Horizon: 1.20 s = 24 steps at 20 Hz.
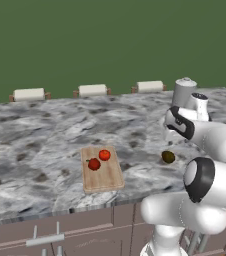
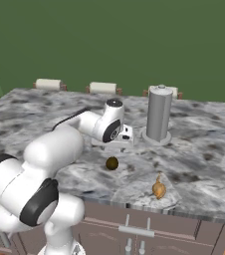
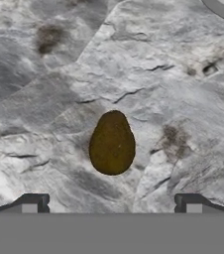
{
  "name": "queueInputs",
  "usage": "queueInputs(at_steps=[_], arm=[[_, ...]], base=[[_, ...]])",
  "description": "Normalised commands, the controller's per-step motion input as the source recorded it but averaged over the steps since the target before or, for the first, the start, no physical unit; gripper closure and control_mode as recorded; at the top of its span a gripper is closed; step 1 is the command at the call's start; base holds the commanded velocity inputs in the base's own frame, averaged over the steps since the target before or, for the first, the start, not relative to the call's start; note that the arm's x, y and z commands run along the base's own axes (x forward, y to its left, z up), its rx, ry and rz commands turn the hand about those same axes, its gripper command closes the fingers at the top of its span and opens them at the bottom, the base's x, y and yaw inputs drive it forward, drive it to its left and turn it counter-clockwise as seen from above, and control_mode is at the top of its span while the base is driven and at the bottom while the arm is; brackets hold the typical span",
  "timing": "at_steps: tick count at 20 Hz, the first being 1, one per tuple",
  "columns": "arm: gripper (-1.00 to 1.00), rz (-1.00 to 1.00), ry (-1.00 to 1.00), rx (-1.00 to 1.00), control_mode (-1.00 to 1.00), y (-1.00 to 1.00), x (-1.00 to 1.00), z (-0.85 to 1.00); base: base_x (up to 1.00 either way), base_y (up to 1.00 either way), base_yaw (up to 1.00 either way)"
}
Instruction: Place the avocado, onion, tomato, and bell pepper on the cutting board.
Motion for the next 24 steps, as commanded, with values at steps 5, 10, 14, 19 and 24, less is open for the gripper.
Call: queueInputs(at_steps=[5, 10, 14, 19, 24], arm=[[-1.0, 0.0, 0.03, 0.0, -1.0, 0.0, 0.1, -0.24], [-1.0, 0.0, 0.02, 0.0, -1.0, 0.0, 0.13, -0.21], [-1.0, 0.0, 0.03, 0.0, -1.0, 0.0, 0.1, -0.22], [-1.0, 0.0, 0.02, 0.0, -1.0, 0.0, 0.1, -0.19], [-1.0, 0.0, 0.02, 0.0, -1.0, 0.0, 0.07, -0.17]], base=[[0.0, 0.0, 0.0], [0.0, 0.0, 0.0], [0.0, 0.0, 0.0], [0.0, 0.0, 0.0], [0.0, 0.0, 0.0]])
